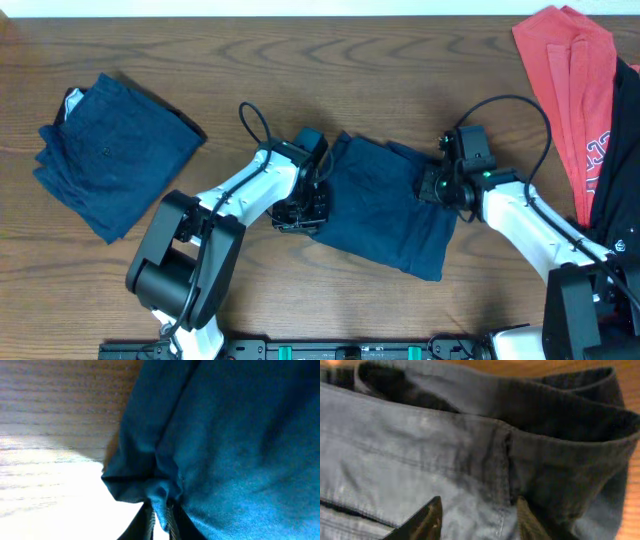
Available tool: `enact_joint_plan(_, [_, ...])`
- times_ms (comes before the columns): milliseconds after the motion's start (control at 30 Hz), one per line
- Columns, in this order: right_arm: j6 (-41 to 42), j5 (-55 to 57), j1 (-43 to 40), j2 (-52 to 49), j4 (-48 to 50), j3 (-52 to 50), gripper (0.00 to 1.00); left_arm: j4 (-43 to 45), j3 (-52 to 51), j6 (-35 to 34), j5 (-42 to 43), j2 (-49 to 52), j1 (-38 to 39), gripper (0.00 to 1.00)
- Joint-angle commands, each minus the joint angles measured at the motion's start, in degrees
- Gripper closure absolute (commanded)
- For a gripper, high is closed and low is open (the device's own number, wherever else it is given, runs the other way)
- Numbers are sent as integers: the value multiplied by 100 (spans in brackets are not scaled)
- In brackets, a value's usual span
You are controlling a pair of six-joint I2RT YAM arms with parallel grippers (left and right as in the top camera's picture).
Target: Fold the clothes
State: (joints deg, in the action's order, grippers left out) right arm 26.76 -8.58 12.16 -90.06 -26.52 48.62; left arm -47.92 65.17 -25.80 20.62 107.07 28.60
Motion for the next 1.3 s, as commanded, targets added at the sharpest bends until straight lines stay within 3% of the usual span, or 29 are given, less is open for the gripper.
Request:
enact_joint_plan(0, [-557, -66, -48, 90, -380, 542, 50, 92, -42, -90, -201, -656, -138, 85])
enact_joint_plan(33, [-658, -63, -48, 153, -625, 702, 50, 205, -42, -90, -330, -861, -210, 83])
enact_joint_plan(67, [-726, -61, -48, 223, -828, 833, 49, 332, -42, -87, -415, -1036, -275, 60])
enact_joint_plan(100, [-767, -28, -48, 319, -1045, 975, 48, 511, -42, -87, -494, -1200, -348, 28])
enact_joint_plan(133, [-787, 17, -48, 415, -1200, 1080, 48, 782, -42, -81, -527, -1366, -428, 13])
enact_joint_plan(167, [-822, 72, -48, 544, -1342, 1180, 47, 1045, -42, -2, -509, -1473, -496, 8])
enact_joint_plan(267, [-822, 107, -48, 914, -1617, 1342, 37, 1912, -42, 730, -155, -1574, -616, 7])
enact_joint_plan(333, [-822, 107, -48, 1189, -1725, 1357, 33, 2317, -42, 848, 59, -1447, -636, 7])
enact_joint_plan(667, [-822, 116, -50, 1878, -2332, 1357, 33, 3554, -42, 1014, 1071, 48, -634, 6])
enact_joint_plan(900, [-820, 201, -48, 1897, -2645, 1355, 33, 3799, -42, 798, 1161, 828, -448, 6])
enact_joint_plan(967, [-820, 216, -48, 1897, -2647, 1355, 34, 3814, -42, 796, 1370, 986, -299, 12])
enact_joint_plan(1067, [-820, 216, -48, 1897, -2647, 1355, 34, 3816, -42, 798, 1541, 1082, 9, 37])
enact_joint_plan(1200, [-822, 216, -48, 1897, -2649, 1355, 34, 4094, -39, 815, 1521, 1032, 151, 92])
enact_joint_plan(1267, [-822, 221, -48, 1897, -2673, 1355, 34, 4109, 7, 772, 1366, 925, 44, 94])
